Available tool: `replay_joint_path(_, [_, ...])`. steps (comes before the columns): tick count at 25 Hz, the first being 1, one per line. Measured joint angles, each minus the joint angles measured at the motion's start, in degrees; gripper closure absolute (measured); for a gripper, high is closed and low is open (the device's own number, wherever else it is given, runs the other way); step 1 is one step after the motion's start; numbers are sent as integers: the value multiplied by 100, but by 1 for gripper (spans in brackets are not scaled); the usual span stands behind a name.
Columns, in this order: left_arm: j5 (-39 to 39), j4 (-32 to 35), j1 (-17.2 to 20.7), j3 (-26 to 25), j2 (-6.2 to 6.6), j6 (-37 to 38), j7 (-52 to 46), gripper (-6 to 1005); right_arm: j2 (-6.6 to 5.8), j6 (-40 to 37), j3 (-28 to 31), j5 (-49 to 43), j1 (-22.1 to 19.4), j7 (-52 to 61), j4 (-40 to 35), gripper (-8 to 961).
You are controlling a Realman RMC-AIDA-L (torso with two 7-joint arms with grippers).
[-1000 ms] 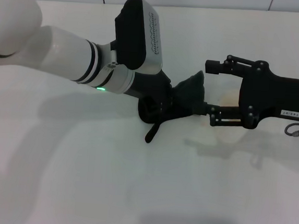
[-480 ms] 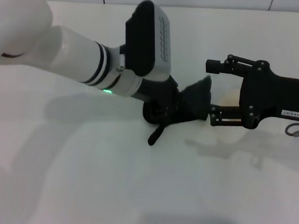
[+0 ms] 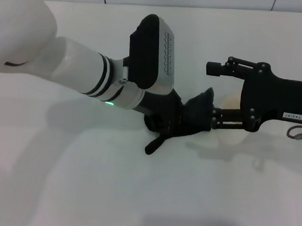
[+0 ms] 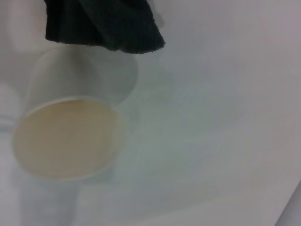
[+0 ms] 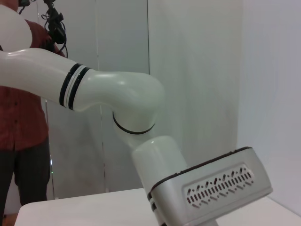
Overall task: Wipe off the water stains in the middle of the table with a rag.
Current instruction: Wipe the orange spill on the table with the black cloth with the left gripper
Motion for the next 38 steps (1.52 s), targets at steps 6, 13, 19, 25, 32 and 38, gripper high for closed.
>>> replay_joint_path(6, [-12, 15, 2, 19, 9, 252, -1, 919, 0, 0, -6, -1, -5, 0, 0, 98])
replay_joint_path(13, [-11, 22, 59, -57, 28, 115, 11, 919, 0, 5, -7, -1, -9, 0, 0, 98])
replay_joint_path(19, [50, 21, 121, -432, 70, -183, 51, 920, 0, 20, -6, -1, -9, 0, 0, 97])
replay_joint_path(25, [74, 18, 188, -662, 83, -329, 174, 920, 0, 28, -6, -1, -5, 0, 0, 98])
replay_joint_path(32, [48, -1, 120, -473, 35, -298, 289, 921, 0, 27, -12, -1, -3, 0, 0, 98])
replay_joint_path(38, [9, 6, 97, -255, 7, -298, 297, 921, 0, 10, -16, -1, -8, 0, 0, 98])
